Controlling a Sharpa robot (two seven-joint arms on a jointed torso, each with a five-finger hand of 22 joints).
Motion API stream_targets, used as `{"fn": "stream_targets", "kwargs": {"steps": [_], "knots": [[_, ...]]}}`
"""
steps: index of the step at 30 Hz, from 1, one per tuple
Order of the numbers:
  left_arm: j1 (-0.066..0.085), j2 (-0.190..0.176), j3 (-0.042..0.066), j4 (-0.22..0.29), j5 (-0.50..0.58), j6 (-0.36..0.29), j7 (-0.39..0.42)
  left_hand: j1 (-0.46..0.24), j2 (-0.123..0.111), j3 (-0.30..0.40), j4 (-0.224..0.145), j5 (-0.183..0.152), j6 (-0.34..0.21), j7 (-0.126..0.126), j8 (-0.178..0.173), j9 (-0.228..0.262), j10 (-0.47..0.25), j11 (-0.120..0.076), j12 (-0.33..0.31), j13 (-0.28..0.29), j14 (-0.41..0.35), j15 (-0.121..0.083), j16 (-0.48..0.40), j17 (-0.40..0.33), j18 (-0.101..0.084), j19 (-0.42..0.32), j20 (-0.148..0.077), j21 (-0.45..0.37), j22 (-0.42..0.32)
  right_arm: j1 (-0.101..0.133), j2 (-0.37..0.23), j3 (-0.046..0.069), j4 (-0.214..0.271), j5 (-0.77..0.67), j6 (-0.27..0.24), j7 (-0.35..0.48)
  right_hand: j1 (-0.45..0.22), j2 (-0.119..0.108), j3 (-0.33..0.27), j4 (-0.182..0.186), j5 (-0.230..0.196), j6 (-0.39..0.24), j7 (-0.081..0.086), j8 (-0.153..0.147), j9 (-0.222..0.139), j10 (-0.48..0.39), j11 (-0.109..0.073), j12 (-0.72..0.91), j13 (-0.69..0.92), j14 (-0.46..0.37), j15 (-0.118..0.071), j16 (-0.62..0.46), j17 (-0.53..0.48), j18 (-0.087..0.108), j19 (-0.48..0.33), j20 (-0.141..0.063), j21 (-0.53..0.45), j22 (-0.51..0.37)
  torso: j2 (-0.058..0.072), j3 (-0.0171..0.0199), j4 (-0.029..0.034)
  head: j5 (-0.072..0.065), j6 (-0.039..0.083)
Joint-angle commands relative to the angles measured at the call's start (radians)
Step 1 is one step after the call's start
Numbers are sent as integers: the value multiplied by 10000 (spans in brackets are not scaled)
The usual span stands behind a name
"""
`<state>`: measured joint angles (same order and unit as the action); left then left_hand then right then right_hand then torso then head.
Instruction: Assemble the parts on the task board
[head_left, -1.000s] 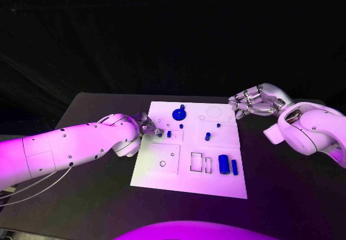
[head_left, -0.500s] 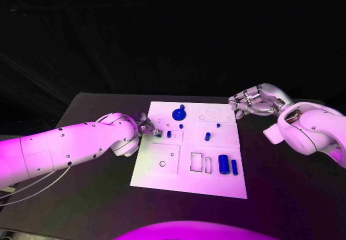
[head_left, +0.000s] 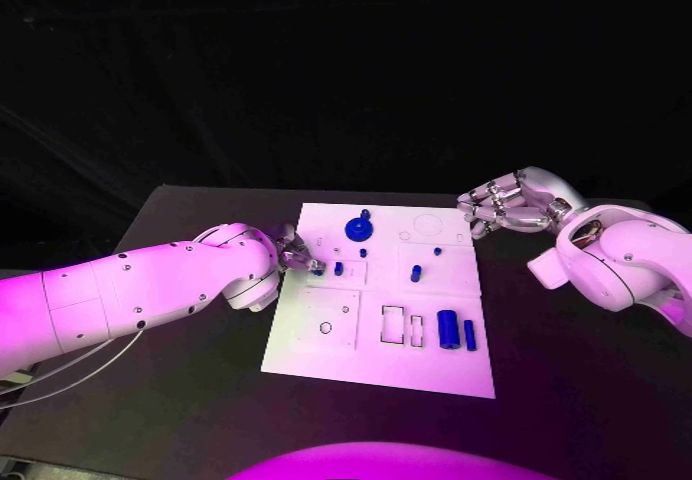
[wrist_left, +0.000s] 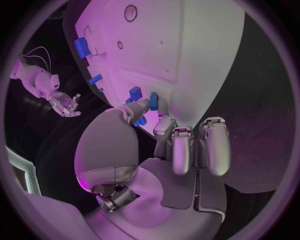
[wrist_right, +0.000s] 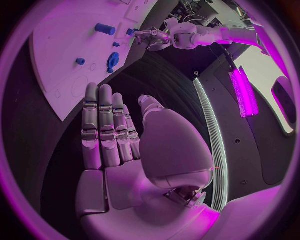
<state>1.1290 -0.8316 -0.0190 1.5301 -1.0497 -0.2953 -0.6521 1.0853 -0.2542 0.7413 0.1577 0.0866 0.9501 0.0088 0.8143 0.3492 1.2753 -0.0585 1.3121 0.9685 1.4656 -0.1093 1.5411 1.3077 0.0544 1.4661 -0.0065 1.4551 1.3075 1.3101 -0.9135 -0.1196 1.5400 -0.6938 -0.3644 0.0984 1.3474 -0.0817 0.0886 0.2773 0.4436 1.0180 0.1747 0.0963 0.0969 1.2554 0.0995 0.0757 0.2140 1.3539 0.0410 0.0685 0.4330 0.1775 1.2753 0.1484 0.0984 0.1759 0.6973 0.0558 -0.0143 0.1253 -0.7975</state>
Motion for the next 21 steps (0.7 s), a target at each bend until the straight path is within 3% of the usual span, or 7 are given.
{"fn": "stream_targets", "kwargs": {"steps": [1,6,12,21], "knots": [[-6,47,-10,-4,34,154,56,68,-7,0,-34,66,5,-55,54,-3,-46,-26,-58,-29,961,-54,36,2362,-141,360,-85,29,986,-5,9,3,9,-8,33,31,-101,-30,-31,-13,27,-53,15,-42,16,-23,42,32,16,-4,38,-14,-9,66,60,31,-48,-9,-5,6,-4,7,14],[-2,86,-9,-12,36,10,66,256,82,164,-105,79,-51,-50,39,-3,-69,-23,-94,-47,960,-52,32,2358,-140,356,-86,24,984,-5,1,3,18,-8,30,33,-101,-30,-31,-13,27,-53,15,-42,16,-23,42,32,16,-4,38,-14,-9,66,60,31,-48,-9,1,7,-7,0,32],[-2,106,-8,24,-18,-134,73,971,304,969,-575,91,-234,62,139,86,-85,36,-210,-108,960,-12,31,2359,-144,357,-57,27,999,-5,-11,3,28,-8,27,36,-101,-30,-31,-13,27,-53,15,-42,16,-23,42,32,16,-4,38,-14,-9,66,60,31,-48,-9,-6,8,-5,-10,39],[-7,91,-7,138,-98,-469,166,1103,376,1207,-676,87,-275,108,211,138,-114,79,-277,-203,959,20,28,2356,-153,369,-18,49,1034,-5,-21,3,32,-8,29,42,-101,-30,-31,-13,27,-53,15,-42,16,-23,42,32,16,-4,38,-14,-9,66,60,31,-48,-9,-5,-2,12,-21,53]]}}
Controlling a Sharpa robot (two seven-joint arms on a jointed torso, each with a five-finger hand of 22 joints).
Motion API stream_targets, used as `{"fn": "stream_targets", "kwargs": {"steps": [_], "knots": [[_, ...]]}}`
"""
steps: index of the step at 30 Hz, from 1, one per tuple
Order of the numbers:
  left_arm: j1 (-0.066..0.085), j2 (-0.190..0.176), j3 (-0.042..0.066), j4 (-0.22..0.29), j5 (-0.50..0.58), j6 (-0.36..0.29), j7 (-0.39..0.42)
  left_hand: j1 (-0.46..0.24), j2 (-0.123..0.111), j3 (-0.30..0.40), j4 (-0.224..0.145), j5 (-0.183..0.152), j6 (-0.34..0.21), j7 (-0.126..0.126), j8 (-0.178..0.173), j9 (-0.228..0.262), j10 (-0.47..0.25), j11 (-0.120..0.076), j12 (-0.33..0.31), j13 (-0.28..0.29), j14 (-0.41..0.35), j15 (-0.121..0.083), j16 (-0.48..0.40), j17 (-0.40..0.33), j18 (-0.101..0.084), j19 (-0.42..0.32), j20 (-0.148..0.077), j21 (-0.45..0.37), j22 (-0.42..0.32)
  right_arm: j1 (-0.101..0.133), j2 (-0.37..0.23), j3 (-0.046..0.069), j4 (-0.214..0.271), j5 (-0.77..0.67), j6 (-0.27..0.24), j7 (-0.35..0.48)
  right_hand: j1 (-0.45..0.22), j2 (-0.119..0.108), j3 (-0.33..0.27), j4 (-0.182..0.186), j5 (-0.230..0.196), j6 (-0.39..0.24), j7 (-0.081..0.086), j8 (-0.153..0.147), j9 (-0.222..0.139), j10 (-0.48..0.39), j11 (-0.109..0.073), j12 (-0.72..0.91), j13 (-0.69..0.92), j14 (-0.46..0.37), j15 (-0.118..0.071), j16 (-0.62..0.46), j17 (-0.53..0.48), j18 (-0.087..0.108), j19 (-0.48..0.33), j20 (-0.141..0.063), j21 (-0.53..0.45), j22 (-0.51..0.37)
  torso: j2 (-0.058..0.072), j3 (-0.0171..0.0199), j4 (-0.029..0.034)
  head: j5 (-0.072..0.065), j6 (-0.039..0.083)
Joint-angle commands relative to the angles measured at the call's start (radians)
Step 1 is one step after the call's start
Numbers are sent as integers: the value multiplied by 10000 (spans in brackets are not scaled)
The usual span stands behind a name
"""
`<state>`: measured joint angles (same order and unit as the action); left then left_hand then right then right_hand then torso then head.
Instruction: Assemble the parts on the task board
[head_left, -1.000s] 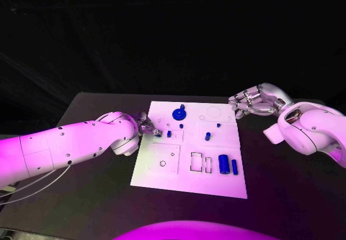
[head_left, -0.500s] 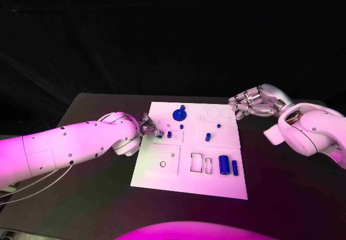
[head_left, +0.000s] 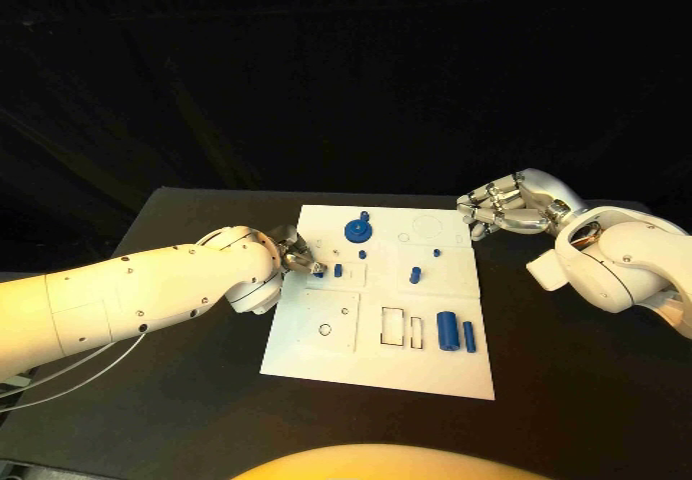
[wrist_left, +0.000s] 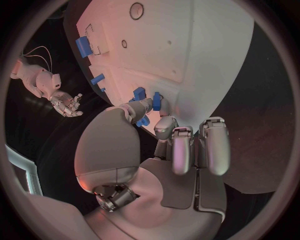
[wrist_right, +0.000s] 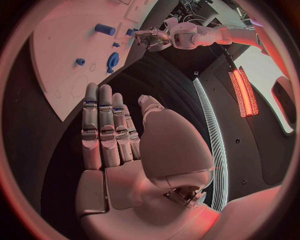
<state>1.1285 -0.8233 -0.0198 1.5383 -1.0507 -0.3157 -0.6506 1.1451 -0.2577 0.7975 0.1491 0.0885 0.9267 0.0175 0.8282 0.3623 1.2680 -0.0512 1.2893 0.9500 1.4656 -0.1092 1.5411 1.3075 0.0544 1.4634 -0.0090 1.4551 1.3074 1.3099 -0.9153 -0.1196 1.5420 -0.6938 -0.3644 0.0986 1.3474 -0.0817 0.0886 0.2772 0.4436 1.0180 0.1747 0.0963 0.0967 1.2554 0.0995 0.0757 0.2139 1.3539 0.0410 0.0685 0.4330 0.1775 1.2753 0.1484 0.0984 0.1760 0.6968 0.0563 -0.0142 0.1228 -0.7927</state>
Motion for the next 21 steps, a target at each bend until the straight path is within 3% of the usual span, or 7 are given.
{"fn": "stream_targets", "kwargs": {"steps": [1,14,21], "knots": [[-3,7,1,74,-117,-310,179,510,413,652,-593,67,-41,24,74,8,-41,7,-51,-20,960,21,32,2361,-154,395,9,49,1035,-3,-3,4,11,-8,31,42,-101,-30,-31,-13,27,-53,15,-42,17,-23,42,32,17,-4,37,-14,-9,66,60,31,-48,-10,0,-7,7,8,7],[-32,-116,2,321,-424,-1069,610,532,436,694,-599,61,-32,32,103,25,15,16,-13,58,961,30,35,2364,-159,404,20,64,1058,-8,-14,5,1,-10,35,57,-101,-30,-31,-13,27,-53,15,-42,17,-23,42,32,17,-4,37,-14,-9,66,60,31,-48,-10,-3,-5,19,-12,-13],[-80,-171,0,391,-838,-1154,879,536,437,703,-599,59,-26,33,114,31,35,17,0,82,961,33,35,2364,-162,410,23,74,1072,-10,-18,5,-4,-10,39,59,-101,-30,-31,-13,27,-53,15,-42,17,-23,42,32,17,-4,37,-14,-9,66,60,31,-48,-10,-2,-7,8,4,-37]]}}
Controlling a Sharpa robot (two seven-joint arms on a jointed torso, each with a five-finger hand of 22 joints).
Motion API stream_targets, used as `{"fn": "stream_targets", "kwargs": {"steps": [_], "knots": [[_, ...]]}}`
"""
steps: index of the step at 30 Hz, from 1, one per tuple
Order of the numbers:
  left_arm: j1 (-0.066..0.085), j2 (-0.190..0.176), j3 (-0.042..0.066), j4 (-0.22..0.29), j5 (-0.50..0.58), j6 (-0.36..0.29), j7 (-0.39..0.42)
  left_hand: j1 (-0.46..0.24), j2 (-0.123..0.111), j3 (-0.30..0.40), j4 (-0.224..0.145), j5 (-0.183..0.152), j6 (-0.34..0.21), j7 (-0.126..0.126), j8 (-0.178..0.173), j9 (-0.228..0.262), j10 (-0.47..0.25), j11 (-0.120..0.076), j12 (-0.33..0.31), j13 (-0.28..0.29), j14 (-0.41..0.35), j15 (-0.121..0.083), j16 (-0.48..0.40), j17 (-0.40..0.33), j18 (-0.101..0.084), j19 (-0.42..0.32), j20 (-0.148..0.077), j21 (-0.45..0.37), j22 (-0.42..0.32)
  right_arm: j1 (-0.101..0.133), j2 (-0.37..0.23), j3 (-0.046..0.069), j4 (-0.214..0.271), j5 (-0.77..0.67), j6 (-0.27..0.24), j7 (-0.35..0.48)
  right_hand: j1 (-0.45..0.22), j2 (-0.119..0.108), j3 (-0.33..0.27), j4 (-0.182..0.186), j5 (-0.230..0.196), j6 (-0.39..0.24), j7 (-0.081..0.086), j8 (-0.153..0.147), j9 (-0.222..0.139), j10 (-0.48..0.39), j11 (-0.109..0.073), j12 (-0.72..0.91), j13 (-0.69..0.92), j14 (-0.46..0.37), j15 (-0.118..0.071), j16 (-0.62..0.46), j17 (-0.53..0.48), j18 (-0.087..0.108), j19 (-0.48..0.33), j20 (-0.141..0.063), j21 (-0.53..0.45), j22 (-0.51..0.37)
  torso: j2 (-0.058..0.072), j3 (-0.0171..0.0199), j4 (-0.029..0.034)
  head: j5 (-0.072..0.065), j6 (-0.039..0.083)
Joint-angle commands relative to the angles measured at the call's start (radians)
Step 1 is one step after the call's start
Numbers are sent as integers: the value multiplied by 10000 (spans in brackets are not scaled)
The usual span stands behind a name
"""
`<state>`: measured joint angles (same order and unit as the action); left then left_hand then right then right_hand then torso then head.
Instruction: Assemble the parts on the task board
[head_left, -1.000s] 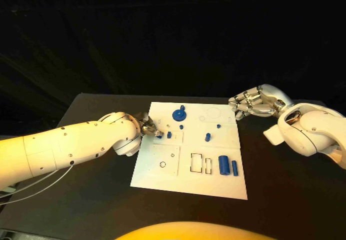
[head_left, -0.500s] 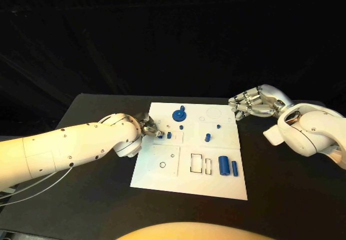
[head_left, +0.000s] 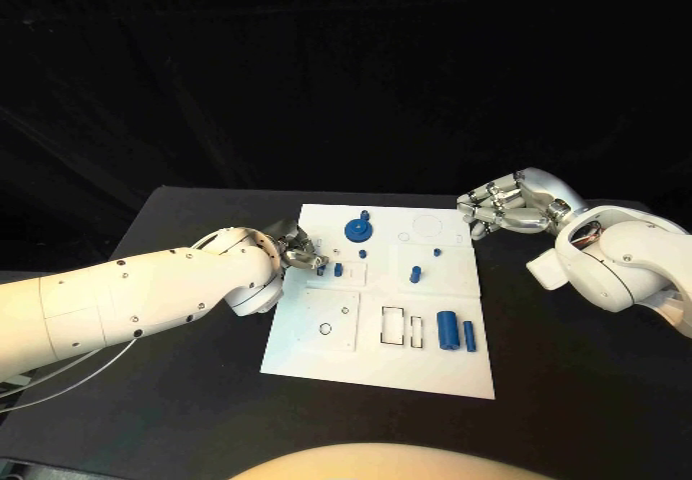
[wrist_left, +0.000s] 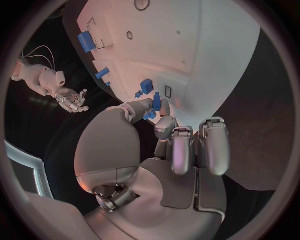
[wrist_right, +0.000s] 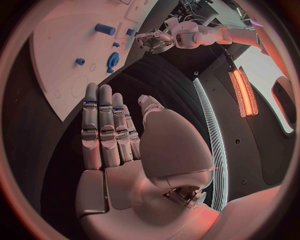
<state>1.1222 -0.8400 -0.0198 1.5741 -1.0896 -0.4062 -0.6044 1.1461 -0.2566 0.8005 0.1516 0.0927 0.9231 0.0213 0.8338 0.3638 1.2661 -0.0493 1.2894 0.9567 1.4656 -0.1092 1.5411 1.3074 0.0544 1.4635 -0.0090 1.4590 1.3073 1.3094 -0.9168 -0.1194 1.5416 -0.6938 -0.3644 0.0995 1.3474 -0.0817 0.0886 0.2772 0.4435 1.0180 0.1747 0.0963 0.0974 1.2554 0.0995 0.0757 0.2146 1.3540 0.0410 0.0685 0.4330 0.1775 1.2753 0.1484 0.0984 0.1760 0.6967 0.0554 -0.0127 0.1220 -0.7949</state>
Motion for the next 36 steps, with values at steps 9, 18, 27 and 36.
{"fn": "stream_targets", "kwargs": {"steps": [9,18,27,36], "knots": [[-79,14,-4,-97,-754,-102,724,524,425,675,-622,15,12,-4,64,19,57,0,1,14,961,34,34,2365,-161,408,24,33,1070,-8,-8,2,-2,-11,40,54,-101,-30,-31,-13,27,-53,15,-42,10,-23,42,32,10,-4,38,-14,-9,66,60,31,-48,-11,-2,2,-10,-1,-50],[-117,119,-11,-355,-1120,190,960,520,423,676,-616,13,12,-2,68,21,51,2,-7,-4,961,35,33,2364,-161,408,25,33,1070,-15,-8,2,-3,-11,43,58,-101,-30,-31,-13,27,-53,15,-42,10,-23,42,32,10,-4,38,-14,-9,66,60,31,-48,-11,-1,2,-29,16,-103],[-122,161,-16,-502,-1198,695,903,516,420,677,-611,11,13,-1,72,24,57,4,-4,2,960,37,31,2361,-162,409,27,35,1073,-17,-10,2,6,-19,45,62,-101,-30,-31,-13,27,-53,15,-42,10,-23,42,32,10,-4,38,-14,-9,66,60,31,-48,-11,6,8,-19,32,-147],[-133,234,-26,-644,-1210,997,802,516,420,677,-611,11,13,-1,72,24,57,4,-4,2,960,37,31,2361,-162,409,27,35,1073,-19,-7,2,12,-21,49,65,-101,-30,-31,-13,27,-53,15,-42,10,-23,42,32,10,-4,38,-14,-9,66,60,31,-48,-11,11,4,-22,22,-169]]}}
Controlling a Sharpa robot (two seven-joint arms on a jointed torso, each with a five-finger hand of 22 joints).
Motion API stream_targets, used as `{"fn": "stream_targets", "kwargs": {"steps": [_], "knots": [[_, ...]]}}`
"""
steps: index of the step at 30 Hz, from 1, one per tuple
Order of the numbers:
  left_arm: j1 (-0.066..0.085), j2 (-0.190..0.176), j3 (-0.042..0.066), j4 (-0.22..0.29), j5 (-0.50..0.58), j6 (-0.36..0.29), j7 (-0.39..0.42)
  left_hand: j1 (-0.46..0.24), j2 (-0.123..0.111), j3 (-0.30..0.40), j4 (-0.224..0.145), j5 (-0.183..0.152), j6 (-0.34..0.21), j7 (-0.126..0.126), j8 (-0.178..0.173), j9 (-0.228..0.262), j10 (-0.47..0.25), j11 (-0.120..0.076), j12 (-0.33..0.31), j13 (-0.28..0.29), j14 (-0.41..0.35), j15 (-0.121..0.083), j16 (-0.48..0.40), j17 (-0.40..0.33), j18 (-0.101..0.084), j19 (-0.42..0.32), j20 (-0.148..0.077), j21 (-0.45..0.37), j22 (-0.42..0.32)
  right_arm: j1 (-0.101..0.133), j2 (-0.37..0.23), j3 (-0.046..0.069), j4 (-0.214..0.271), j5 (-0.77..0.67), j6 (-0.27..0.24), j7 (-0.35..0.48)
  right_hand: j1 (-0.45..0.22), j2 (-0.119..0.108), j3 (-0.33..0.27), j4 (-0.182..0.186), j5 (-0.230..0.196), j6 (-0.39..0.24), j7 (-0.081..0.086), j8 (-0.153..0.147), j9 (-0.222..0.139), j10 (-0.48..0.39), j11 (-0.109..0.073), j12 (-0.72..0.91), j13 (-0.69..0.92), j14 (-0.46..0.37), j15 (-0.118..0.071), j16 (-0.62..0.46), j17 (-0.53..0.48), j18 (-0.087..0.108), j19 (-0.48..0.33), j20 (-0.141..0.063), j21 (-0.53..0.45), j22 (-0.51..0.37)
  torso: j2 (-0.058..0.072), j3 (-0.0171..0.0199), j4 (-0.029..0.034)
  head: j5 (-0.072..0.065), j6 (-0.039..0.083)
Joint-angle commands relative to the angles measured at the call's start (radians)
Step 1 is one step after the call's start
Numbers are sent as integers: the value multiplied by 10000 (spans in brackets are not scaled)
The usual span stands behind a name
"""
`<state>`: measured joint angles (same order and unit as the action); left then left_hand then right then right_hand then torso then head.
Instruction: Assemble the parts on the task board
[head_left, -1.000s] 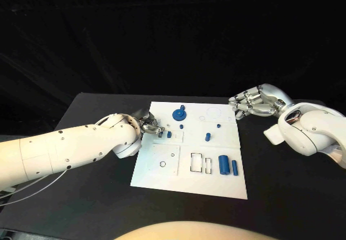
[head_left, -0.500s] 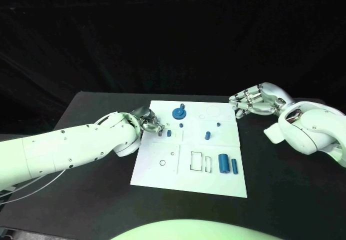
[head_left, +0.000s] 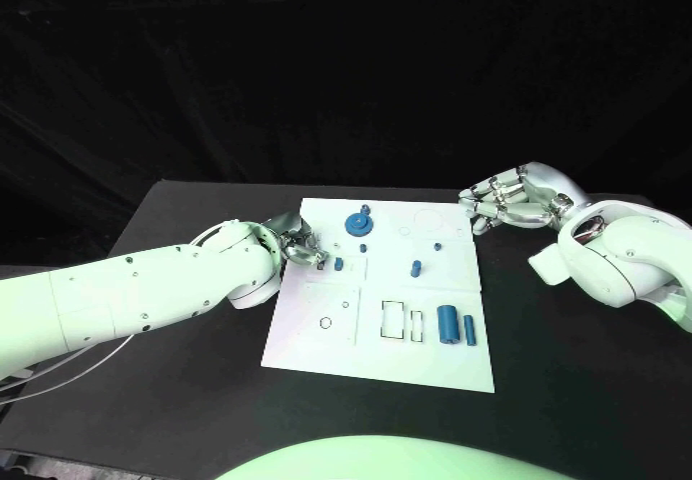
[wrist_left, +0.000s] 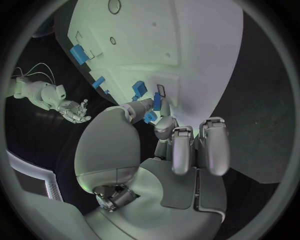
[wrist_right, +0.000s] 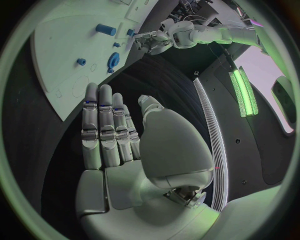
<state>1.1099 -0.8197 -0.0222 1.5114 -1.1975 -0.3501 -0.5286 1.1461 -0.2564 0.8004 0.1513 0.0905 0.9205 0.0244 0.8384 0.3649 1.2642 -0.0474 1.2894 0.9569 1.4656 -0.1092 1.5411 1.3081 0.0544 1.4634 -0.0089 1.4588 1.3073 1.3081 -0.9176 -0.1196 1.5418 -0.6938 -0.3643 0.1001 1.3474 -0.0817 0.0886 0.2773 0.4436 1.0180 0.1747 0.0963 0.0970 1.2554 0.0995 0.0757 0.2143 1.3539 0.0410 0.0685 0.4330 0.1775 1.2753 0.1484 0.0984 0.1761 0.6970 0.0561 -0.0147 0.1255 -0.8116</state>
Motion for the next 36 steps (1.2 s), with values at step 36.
{"fn": "stream_targets", "kwargs": {"steps": [36], "knots": [[-24,-33,-7,-24,-227,955,-122,526,382,687,-612,24,43,-35,48,26,139,-15,41,94,961,41,31,2355,-155,397,41,18,1046,-8,3,4,7,-17,78,72,-129,-4,-30,-17,42,-55,17,-38,19,-29,44,37,23,-11,40,-14,-8,67,65,34,-56,-40,2,-2,5,-37,-69]]}}
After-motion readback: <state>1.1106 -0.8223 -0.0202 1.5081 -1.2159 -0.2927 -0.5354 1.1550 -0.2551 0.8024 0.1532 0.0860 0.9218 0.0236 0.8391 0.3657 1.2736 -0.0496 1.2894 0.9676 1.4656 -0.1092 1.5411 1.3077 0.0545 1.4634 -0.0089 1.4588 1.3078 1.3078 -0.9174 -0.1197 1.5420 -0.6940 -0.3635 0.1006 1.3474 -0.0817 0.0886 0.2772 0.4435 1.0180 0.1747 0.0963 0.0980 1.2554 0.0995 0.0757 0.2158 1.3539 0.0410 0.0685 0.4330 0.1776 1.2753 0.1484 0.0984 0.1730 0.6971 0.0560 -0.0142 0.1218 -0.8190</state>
